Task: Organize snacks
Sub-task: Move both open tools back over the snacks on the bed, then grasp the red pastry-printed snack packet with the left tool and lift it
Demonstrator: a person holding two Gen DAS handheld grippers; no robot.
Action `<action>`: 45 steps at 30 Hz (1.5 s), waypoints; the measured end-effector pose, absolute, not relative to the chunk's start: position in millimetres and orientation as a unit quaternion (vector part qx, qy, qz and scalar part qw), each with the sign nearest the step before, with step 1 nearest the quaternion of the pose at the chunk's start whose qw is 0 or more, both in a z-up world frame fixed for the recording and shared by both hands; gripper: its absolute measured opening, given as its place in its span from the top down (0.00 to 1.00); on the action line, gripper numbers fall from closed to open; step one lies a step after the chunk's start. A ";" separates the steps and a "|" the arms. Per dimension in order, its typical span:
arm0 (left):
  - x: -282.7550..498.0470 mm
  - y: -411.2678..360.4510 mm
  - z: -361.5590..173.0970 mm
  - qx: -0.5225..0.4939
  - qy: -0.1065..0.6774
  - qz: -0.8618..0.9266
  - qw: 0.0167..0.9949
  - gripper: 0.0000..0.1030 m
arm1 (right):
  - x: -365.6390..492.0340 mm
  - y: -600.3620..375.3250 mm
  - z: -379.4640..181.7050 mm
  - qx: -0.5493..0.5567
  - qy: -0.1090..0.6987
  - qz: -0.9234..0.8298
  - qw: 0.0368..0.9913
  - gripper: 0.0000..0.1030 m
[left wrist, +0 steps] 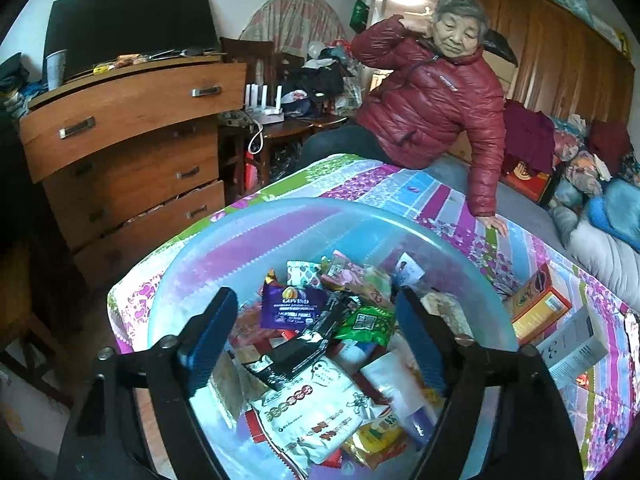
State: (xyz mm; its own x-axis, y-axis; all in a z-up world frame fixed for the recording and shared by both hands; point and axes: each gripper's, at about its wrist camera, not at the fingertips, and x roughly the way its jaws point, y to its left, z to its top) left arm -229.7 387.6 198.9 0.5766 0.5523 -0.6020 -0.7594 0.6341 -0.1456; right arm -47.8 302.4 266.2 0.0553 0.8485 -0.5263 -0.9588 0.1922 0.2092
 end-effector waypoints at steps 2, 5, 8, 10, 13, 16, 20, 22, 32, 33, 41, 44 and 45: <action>-232.2 384.2 200.4 -0.197 0.255 0.377 0.869 0.16 | -54.2 288.3 259.1 -0.099 0.280 0.625 0.721 0.40; -236.5 375.3 200.5 -0.189 0.242 0.364 0.879 0.14 | -68.4 257.2 230.3 -0.111 0.300 0.611 0.724 0.35; -235.9 356.0 197.8 -0.174 0.245 0.334 0.894 0.14 | -86.5 207.7 180.9 -0.131 0.341 0.584 0.725 0.35; -234.9 339.3 198.0 -0.162 0.249 0.315 0.902 0.14 | -92.8 173.5 151.9 -0.134 0.372 0.561 0.727 0.35; -230.4 302.2 200.4 -0.144 0.251 0.270 0.918 0.14 | -93.9 109.7 106.1 -0.124 0.435 0.514 0.728 0.35; -213.8 245.4 201.5 -0.131 0.262 0.188 0.937 0.14 | -80.9 51.2 78.5 -0.093 0.487 0.456 0.739 0.35; -176.1 162.9 193.6 -0.117 0.296 0.049 0.947 0.17 | -65.8 -7.5 70.3 -0.043 0.505 0.404 0.762 0.35; -150.5 124.4 178.1 -0.125 0.329 -0.009 0.936 0.25 | -58.5 -29.5 71.8 -0.025 0.498 0.382 0.778 0.35; -28.7 52.5 89.3 -0.174 0.465 -0.064 0.866 0.42 | -38.1 -85.3 42.1 0.043 0.512 0.370 0.774 0.35; -14.2 51.3 78.5 -0.184 0.476 -0.055 0.858 0.42 | -35.7 -86.0 39.6 0.048 0.515 0.368 0.773 0.35; 33.9 44.5 20.0 -0.169 0.518 0.023 0.838 0.42 | -18.6 -129.3 21.5 0.084 0.520 0.348 0.775 0.35; 41.8 31.5 18.8 -0.121 0.516 0.027 0.848 0.81 | -13.0 -141.3 12.6 0.099 0.527 0.343 0.771 0.35; 41.8 29.3 18.3 -0.119 0.516 0.015 0.848 0.85 | -11.9 -143.9 11.4 0.103 0.528 0.343 0.770 0.35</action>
